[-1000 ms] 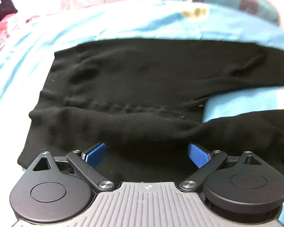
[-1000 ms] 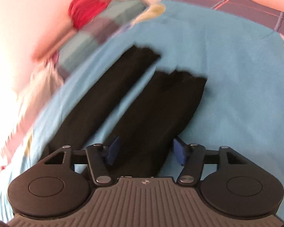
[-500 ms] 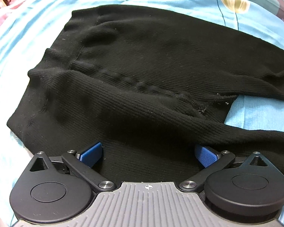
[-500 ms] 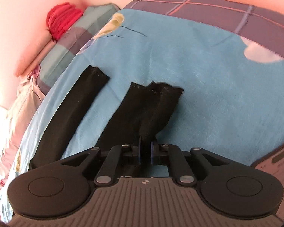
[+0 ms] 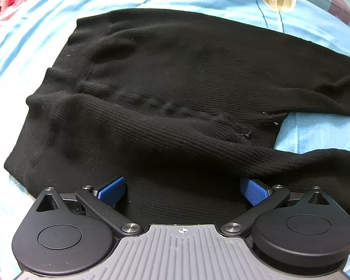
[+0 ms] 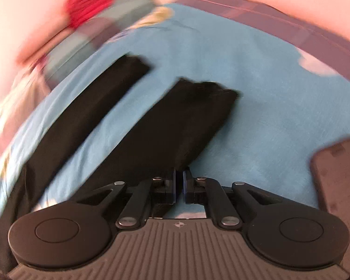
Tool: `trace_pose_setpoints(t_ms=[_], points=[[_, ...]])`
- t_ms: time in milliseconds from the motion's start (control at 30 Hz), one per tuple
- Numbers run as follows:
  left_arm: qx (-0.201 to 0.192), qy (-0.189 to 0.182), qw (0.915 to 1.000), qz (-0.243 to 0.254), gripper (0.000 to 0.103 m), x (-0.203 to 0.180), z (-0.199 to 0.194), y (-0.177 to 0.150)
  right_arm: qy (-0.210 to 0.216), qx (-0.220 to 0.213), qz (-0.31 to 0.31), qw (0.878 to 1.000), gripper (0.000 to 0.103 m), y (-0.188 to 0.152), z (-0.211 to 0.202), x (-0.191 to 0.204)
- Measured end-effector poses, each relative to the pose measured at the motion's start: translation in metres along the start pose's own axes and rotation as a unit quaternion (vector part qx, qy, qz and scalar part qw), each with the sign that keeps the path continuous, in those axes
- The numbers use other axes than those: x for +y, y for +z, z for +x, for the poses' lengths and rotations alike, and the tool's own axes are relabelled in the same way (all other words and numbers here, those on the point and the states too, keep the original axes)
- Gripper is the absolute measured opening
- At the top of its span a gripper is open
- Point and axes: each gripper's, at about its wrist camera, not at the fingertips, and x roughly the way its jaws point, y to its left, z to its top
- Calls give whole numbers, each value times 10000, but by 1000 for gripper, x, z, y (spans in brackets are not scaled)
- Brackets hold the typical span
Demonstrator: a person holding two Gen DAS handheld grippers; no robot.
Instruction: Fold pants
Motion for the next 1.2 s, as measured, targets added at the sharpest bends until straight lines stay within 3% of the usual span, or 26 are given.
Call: trace_pose_setpoints(t_ms=[67, 100, 167, 233, 267, 300, 333, 367, 400, 433, 467, 500, 533, 567, 633, 700, 733, 833, 867, 933, 1000, 1067, 1200], points=[[33, -48, 10000, 75, 103, 2, -2, -1, -54, 30, 408, 9991, 9, 0, -11, -7], [74, -55, 9999, 111, 103, 3, -3, -1, -81, 80, 480, 9988, 14, -2, -15, -6], [92, -38, 9998, 182, 103, 9, -10, -4, -360, 52, 311, 9989, 19, -12, -26, 6], [16, 174, 9995, 254, 103, 16, -17, -8, -618, -27, -429, 9972, 24, -33, -38, 29], [-48, 276, 9992, 291, 103, 22, -21, -10, -543, -68, -864, 9948, 28, -45, -45, 43], [-117, 339, 9988, 322, 103, 28, -24, -11, -329, -122, -1500, 9881, 40, -63, -54, 63], [-193, 438, 9981, 382, 103, 34, -26, -13, -46, -131, -2211, 9751, 59, -83, -61, 86], [-235, 556, 9972, 432, 103, 37, -27, -13, 226, -82, -2860, 9579, 68, -101, -67, 107], [-249, 696, 9961, 473, 103, 41, -26, -13, 547, 1, -3808, 9230, 74, -128, -72, 135], [-227, 865, 9947, 501, 103, 46, -23, -12, 727, 18, -4509, 8896, 73, -149, -74, 154], [-187, 969, 9939, 499, 103, 48, -20, -12, 801, -65, -5302, 8440, 73, -178, -77, 175], [-157, 975, 9940, 473, 103, 53, -18, -11, 819, -92, -5765, 8129, 68, -197, -76, 188], [-133, 910, 9949, 411, 103, 57, -16, -10, 906, 5, -6149, 7834, 54, -215, -72, 201], [-111, 855, 9957, 327, 103, 61, -14, -9, 1009, 144, -6389, 7625, 48, -228, -66, 210], [-44, 758, 9970, 143, 103, 68, -13, -8, 1004, 326, -6727, 7323, 30, -251, -50, 224], [-24, 754, 9971, 34, 103, 73, -15, -11, 1098, 385, -6769, 7268, 13, -250, -47, 230], [-13, 791, 9969, 28, 103, 77, -14, -12, 1091, 506, -6706, 7320, 7, -248, -49, 231], [63, 722, 9973, -70, 103, 87, -15, -16, 1139, 952, -6464, 7484, 6, -244, -60, 221], [111, 695, 9975, -104, 103, 91, -15, -16, 1152, 1040, -6480, 7457, 6, -244, -64, 218], [202, 605, 9978, -183, 103, 97, -16, -14, 1117, 1051, -6636, 7322, 12, -243, -73, 220], [255, 528, 9979, -260, 103, 102, -16, -12, 1214, 697, -6748, 7246, 22, -244, -83, 238], [278, 460, 9981, -287, 103, 105, -19, -11, 1604, 487, -6882, 7058, 24, -254, -94, 255], [160, 503, 9983, -228, 103, 110, -32, -10, 2223, 602, -7103, 6652, 26, -293, -95, 295]])
